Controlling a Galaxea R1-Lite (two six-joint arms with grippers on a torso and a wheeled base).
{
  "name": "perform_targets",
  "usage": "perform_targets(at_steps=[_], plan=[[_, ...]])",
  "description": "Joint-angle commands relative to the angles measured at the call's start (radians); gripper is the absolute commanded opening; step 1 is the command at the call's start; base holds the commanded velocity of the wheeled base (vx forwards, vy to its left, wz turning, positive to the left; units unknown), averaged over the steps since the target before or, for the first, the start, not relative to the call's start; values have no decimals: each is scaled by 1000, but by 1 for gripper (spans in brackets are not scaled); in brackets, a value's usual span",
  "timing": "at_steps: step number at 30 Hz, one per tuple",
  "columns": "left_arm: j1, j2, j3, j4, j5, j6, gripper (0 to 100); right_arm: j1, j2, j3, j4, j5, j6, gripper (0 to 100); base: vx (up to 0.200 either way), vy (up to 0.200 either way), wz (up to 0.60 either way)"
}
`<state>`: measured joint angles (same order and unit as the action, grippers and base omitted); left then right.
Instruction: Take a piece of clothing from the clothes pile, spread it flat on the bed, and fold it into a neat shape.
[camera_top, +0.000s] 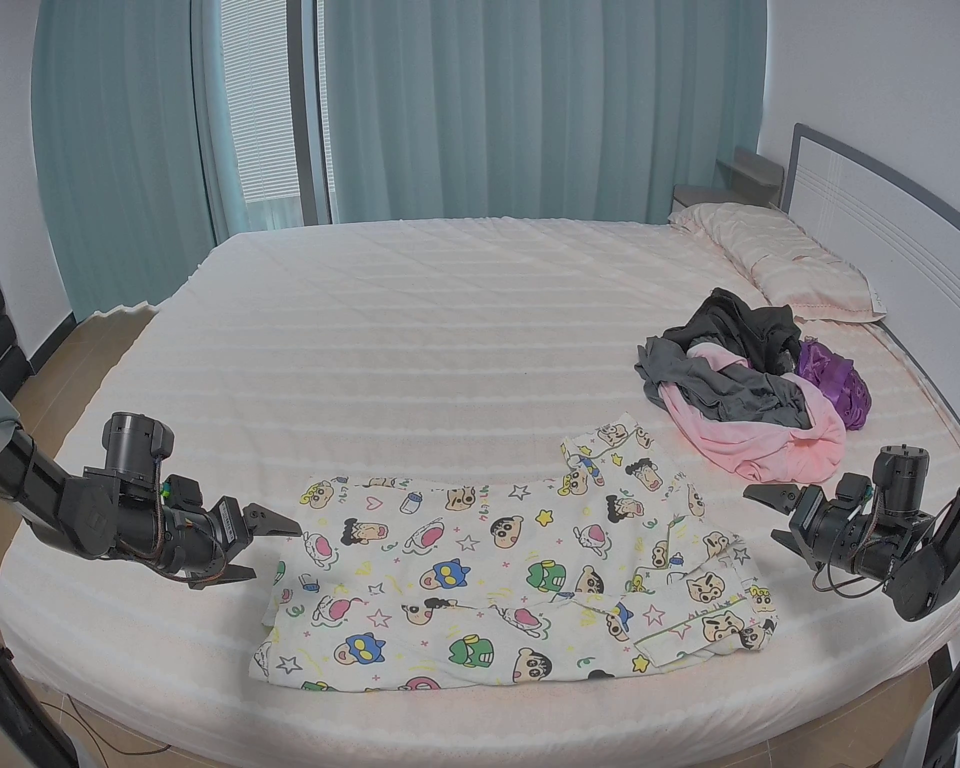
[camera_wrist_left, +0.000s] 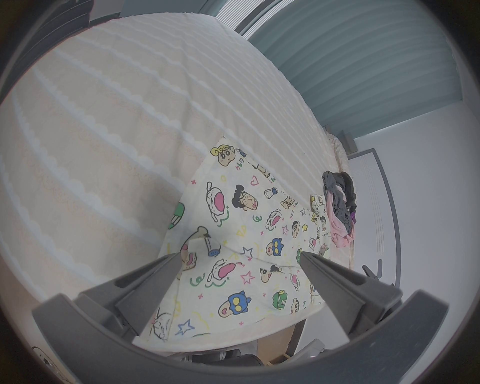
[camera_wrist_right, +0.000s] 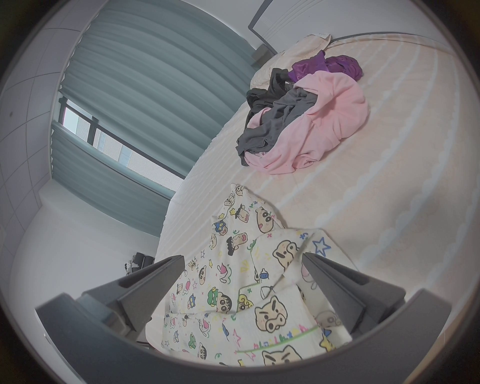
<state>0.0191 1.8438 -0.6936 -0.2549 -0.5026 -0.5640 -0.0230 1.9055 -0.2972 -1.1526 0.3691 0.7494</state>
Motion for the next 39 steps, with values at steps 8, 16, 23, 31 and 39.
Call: perform_targets(at_steps=[8, 16, 23, 31, 39], plan=[[-1, 8, 13, -3, -10, 7, 100, 2, 33, 3, 1, 4, -1, 100, 0, 0, 0], [18, 18, 6, -1, -33, 6, 100, 15, 26, 9, 1, 2, -1, 100, 0, 150, 0], [19, 35, 3, -3, -28, 6, 100, 15, 26, 7, -3, 2, -1, 100, 0, 86, 0], [21, 48, 14, -64, -24, -37, 100, 17, 27, 7, -3, 2, -1, 100, 0, 0, 0], [18, 52, 11, -66, -25, -57, 100, 17, 26, 7, -3, 2, -1, 100, 0, 0, 0]])
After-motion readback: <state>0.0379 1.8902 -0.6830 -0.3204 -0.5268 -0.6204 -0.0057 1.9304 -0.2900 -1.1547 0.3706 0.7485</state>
